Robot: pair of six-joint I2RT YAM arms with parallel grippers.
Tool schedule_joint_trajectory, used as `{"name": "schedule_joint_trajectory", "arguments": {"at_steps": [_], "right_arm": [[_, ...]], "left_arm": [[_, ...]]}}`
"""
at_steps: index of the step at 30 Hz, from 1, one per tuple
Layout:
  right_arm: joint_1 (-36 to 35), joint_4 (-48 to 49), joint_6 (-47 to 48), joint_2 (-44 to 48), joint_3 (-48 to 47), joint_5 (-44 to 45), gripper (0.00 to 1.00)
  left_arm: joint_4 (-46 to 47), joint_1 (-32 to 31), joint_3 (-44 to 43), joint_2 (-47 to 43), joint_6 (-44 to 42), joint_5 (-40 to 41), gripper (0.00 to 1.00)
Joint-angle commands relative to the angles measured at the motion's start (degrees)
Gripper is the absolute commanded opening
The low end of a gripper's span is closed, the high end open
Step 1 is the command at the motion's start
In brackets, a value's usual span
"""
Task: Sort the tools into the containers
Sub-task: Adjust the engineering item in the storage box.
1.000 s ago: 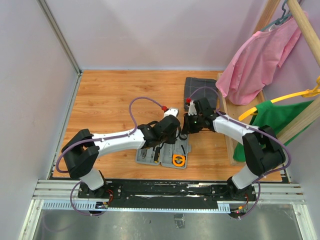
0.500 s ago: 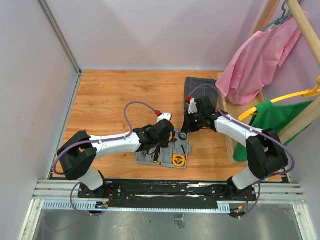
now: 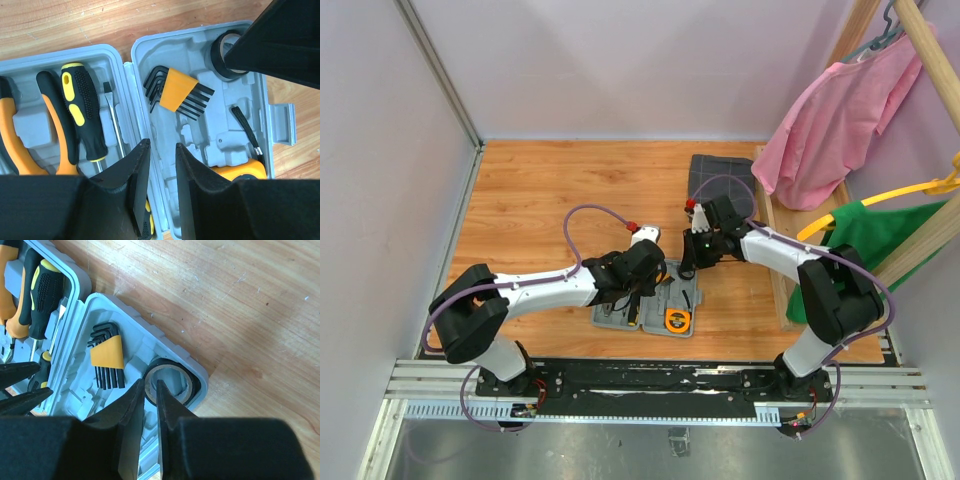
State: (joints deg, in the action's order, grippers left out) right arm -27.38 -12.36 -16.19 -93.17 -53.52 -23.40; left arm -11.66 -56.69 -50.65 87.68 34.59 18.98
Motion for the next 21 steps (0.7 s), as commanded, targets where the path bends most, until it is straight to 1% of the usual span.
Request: {"name": "schedule_joint_trajectory", "arguments": {"at_steps": [1,12,21], "right_arm": [[-1.0,-1.0,1.0,-1.1,-1.9,-0.9,0.17],[-1.9,-1.9,1.2,-2.4,-2.1,0.1,0.13],[-3.1,-4.0,2.0,-3.3,-2.8,3.3,0.13]], "left_arm": [[1.6,0.4,0.5,-0.9,0.1,0.6,0.31],[1.4,0.5,0.6,-0.5,-0.1,0.6,0.30],[1.4,0.4,0.6,-0.1,-0.1,0.5,0.29]]}}
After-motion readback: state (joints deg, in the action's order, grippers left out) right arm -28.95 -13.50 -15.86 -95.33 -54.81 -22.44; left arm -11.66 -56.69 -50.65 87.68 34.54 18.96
